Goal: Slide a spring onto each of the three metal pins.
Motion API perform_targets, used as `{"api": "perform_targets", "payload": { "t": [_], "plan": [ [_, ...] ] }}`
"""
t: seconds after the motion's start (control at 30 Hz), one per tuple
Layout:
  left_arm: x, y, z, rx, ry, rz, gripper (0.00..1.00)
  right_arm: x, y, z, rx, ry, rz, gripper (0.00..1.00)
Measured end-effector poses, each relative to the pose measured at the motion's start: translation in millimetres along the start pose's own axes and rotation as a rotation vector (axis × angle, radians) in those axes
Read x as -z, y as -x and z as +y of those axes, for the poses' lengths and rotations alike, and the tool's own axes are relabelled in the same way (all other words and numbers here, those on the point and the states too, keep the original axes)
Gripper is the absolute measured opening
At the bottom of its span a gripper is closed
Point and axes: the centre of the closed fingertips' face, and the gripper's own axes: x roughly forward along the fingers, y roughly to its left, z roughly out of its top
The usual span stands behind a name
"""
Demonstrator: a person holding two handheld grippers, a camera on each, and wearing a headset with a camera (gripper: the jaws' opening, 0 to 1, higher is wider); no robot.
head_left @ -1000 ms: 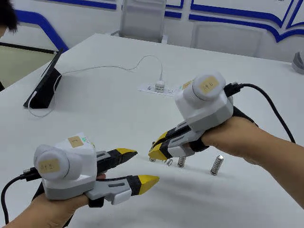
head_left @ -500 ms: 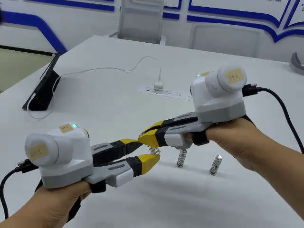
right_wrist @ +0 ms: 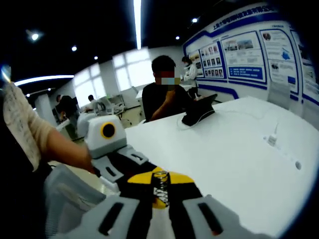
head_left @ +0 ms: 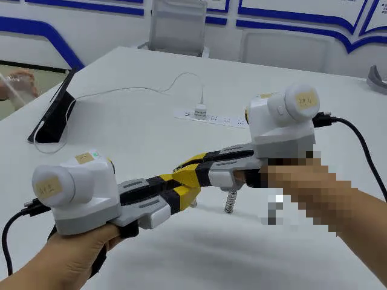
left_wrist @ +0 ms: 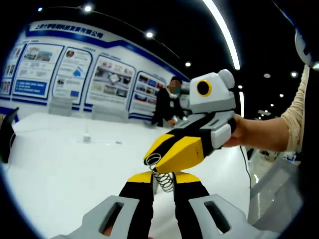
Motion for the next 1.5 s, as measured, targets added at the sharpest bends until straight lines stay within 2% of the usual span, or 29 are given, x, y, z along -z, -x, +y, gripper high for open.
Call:
{"api": "perform_targets", "payload": {
  "t": [0.13,0.47,0.67,0.77,0.93,1.23,1.5],
  "plan": [
    [0.3,0.7,0.1,0.0,-0.016,0.006,0.12,-1.9,2.5,0.7,0.006,0.013,-0.004,0.12],
    [4.2,3.9,3.9,-0.012,-0.093,0.045,0.11,2.8,5.0,1.3,0.038,0.108,0.041,0.12],
    [8.5,5.2,3.4,-0.014,-0.169,0.086,0.11,6.9,3.6,5.9,0.051,0.162,0.072,0.12],
    [10.6,5.5,4.9,-0.019,-0.189,0.095,0.11,8.8,2.9,2.8,0.056,0.166,0.076,0.12],
    [11.6,5.7,6.9,-0.031,-0.199,0.091,0.12,8.2,2.8,0.1,0.064,0.162,0.07,0.12],
    [15.7,8.8,11.2,-0.045,-0.197,0.099,0.28,-1.0,7.0,-10.5,0.104,0.155,0.04,0.12],
    [17.2,15.4,19.0,-0.076,-0.174,0.095,0.37,-6.0,13.3,-31.2,0.187,0.135,0.016,0.12]
  ]
}}
